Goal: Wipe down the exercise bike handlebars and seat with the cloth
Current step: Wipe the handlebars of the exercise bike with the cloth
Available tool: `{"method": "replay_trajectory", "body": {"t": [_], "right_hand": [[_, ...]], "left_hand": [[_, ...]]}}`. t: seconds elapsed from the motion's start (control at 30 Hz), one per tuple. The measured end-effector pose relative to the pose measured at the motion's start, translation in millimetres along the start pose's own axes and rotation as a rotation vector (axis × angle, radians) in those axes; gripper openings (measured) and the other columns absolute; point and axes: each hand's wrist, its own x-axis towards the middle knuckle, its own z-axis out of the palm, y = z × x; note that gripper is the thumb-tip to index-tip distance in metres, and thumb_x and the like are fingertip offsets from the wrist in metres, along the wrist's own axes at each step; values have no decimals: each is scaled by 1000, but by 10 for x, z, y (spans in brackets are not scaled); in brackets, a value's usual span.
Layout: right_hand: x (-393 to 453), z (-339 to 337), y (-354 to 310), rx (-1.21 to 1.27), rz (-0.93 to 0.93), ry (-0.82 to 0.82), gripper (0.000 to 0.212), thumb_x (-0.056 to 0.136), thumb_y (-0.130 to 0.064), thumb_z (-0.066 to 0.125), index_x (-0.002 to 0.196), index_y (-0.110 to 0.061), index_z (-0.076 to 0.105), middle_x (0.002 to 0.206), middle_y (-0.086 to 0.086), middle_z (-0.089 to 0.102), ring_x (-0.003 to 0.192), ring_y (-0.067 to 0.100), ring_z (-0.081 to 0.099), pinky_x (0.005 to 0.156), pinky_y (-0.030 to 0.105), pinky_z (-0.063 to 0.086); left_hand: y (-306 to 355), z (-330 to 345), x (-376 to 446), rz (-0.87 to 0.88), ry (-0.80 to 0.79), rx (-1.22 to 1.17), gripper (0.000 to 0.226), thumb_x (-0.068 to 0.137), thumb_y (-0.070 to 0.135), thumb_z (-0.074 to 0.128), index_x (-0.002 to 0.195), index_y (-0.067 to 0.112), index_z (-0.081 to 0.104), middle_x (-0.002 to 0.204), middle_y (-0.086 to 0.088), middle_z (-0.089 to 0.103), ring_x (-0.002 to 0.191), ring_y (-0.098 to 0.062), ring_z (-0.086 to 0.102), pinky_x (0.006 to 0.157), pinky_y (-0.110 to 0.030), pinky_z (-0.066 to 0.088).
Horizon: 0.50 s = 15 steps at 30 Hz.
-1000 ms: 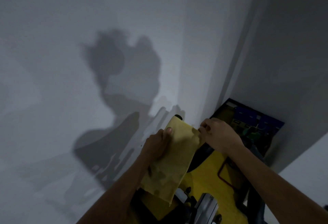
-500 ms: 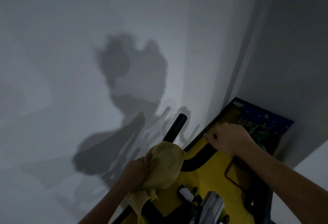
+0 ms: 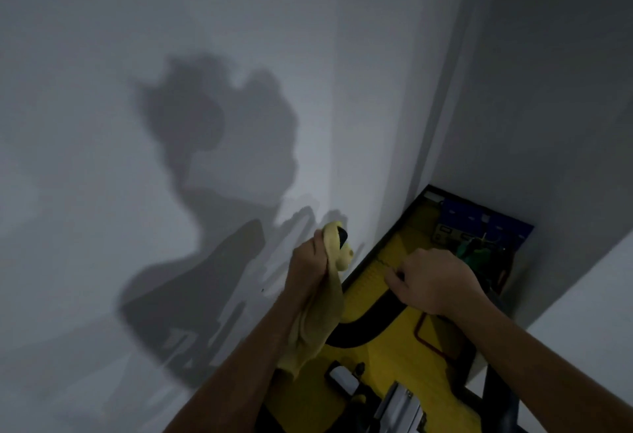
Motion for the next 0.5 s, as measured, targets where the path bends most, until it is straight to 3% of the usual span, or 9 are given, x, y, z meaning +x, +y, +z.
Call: {"method": "replay_trajectory", "body": {"t": [0.07, 0.1, 0.2, 0.27, 0.33, 0.4, 0.5], "right_hand": [[5, 6, 4, 2, -7, 14, 61, 104, -51, 29, 57, -19, 49, 54, -6, 45, 46, 8, 39, 48, 29, 32], [13, 8, 7, -1, -11, 20, 60, 104, -50, 29, 57, -19, 50, 54, -6, 45, 46, 8, 38, 48, 29, 32], [53, 16, 6, -17, -22, 34, 60, 104, -50, 29, 58, -18, 52, 54, -5, 47, 46, 9, 39, 49, 29, 34], [82, 28, -5, -31, -44, 54, 61, 104, -49, 29, 56, -18, 52, 52, -5, 47, 45, 9, 40, 46, 29, 29], [104, 43, -16, -26, -59, 85, 62, 103, -50, 30, 54, -19, 51, 50, -4, 47, 43, 10, 41, 44, 28, 26], [119, 53, -18, -7, -58, 91, 63, 103, -51, 31, 52, -20, 50, 49, -4, 47, 42, 10, 42, 43, 27, 26], [121, 65, -19, -10, -54, 80, 63, 103, -51, 31, 51, -20, 49, 49, -5, 47, 43, 8, 41, 43, 27, 26]], "left_hand": [[52, 88, 193, -103, -92, -59, 51, 104, 53, 33, 91, 19, 69, 86, -2, 70, 95, -29, 69, 78, -30, 49], [90, 135, 265, -103, -116, -82, 58, 102, 58, 33, 89, 16, 70, 88, -2, 73, 93, -24, 70, 78, -28, 51], [151, 118, 287, -18, -103, -187, 68, 89, 76, 36, 68, 20, 68, 63, 16, 70, 63, 7, 67, 57, -7, 46], [70, 67, 202, 39, -111, -118, 58, 88, 82, 38, 69, 37, 69, 61, 24, 67, 60, 13, 63, 54, -2, 41], [-122, 19, 80, 33, -116, -38, 56, 85, 87, 36, 77, 41, 67, 65, 30, 66, 63, 19, 59, 57, -4, 39], [-318, -44, -65, -18, -107, 78, 71, 81, 93, 27, 80, 34, 68, 66, 20, 67, 61, 13, 61, 56, -10, 41], [-541, -171, -209, -28, -190, 130, 86, 74, 98, 25, 65, 17, 54, 54, 5, 56, 50, -10, 55, 55, -30, 46]]}}
